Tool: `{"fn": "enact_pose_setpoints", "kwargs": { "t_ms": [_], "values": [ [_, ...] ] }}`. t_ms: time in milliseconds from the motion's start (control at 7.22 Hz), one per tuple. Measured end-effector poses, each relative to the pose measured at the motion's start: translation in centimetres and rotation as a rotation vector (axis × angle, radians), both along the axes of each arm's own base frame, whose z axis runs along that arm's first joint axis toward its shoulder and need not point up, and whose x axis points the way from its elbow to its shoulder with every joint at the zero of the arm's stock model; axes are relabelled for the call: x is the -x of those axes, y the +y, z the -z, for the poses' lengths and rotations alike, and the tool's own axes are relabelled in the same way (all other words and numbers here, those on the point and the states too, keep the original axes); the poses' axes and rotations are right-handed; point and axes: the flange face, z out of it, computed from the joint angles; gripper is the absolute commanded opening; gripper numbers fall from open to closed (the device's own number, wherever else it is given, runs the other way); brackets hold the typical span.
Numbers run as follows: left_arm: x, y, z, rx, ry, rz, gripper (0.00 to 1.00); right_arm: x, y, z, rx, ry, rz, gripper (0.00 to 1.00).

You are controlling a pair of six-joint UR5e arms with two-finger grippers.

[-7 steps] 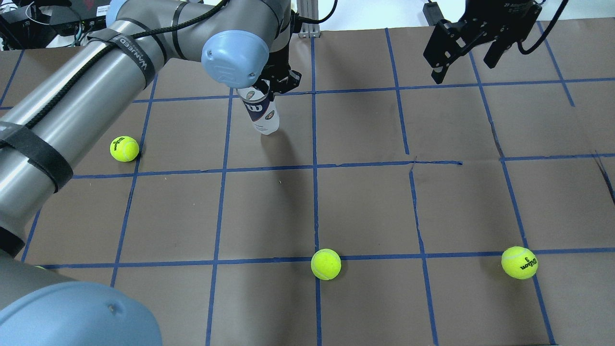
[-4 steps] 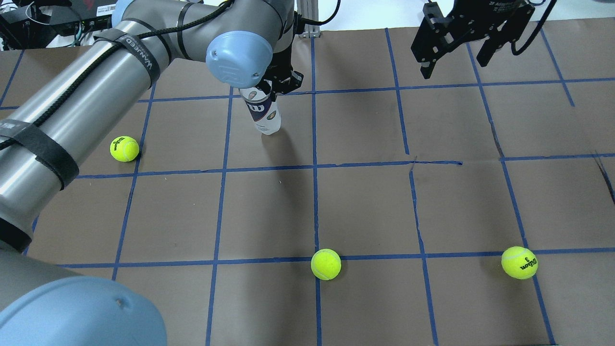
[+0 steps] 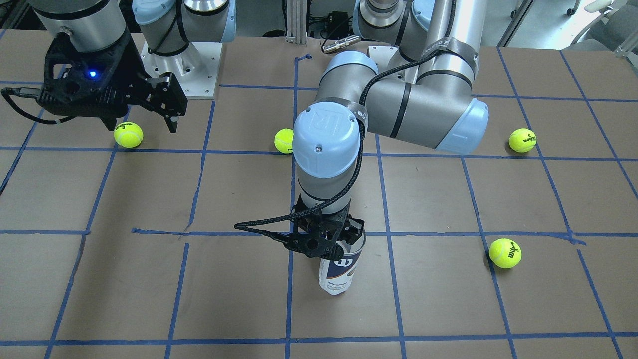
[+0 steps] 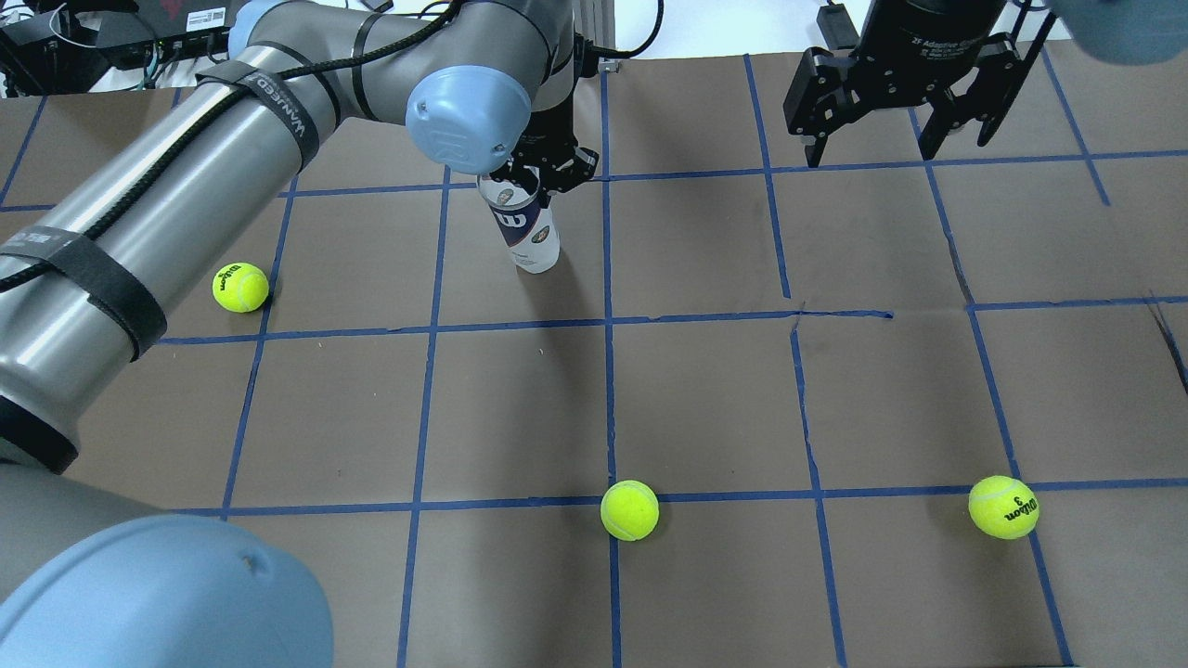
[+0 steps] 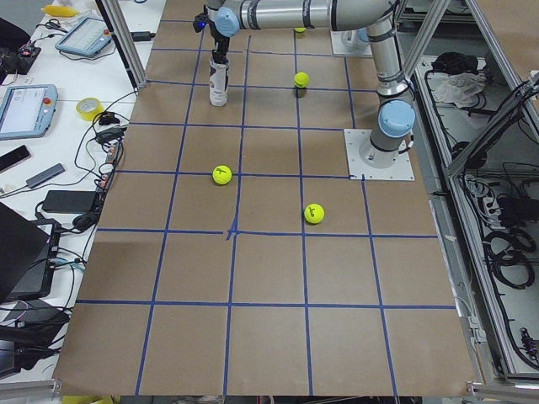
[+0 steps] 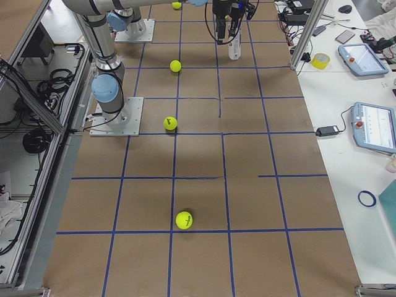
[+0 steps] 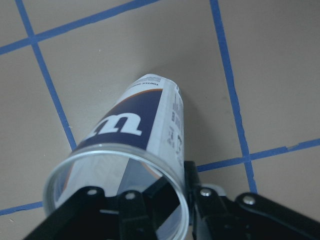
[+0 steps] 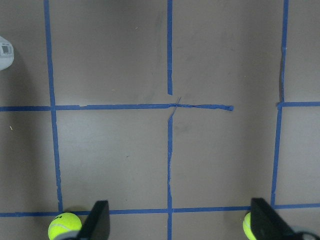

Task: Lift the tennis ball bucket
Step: 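Lift and rotate the can upright with the left gripper, then set the can upright on the table and open the left gripper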

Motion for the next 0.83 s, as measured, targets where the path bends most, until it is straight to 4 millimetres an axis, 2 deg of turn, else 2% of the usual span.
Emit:
{"fn": "enact_pose_setpoints", "kwargs": {
  "t_ms": [277,415,554,831],
  "values": [
    [0.0,0.2,-0.6,0.009,0.005,-0.001,1.00,0.1,-0.1,0.1,0.007,0.009,0.010,1.00],
    [-0.1,0.4,-1.8,0.031,0.012,-0.002,1.00,0.1,-0.1,0.1,0.010,0.010,0.011,1.00],
    [-0.2,0.7,-3.6,0.066,0.021,-0.003,1.00,0.1,-0.1,0.1,0.010,0.010,0.011,1.00],
    [-0.3,2.0,-8.8,0.162,0.051,-0.003,1.00,0.1,-0.1,0.1,0.009,0.013,0.010,1.00]
  ]
}}
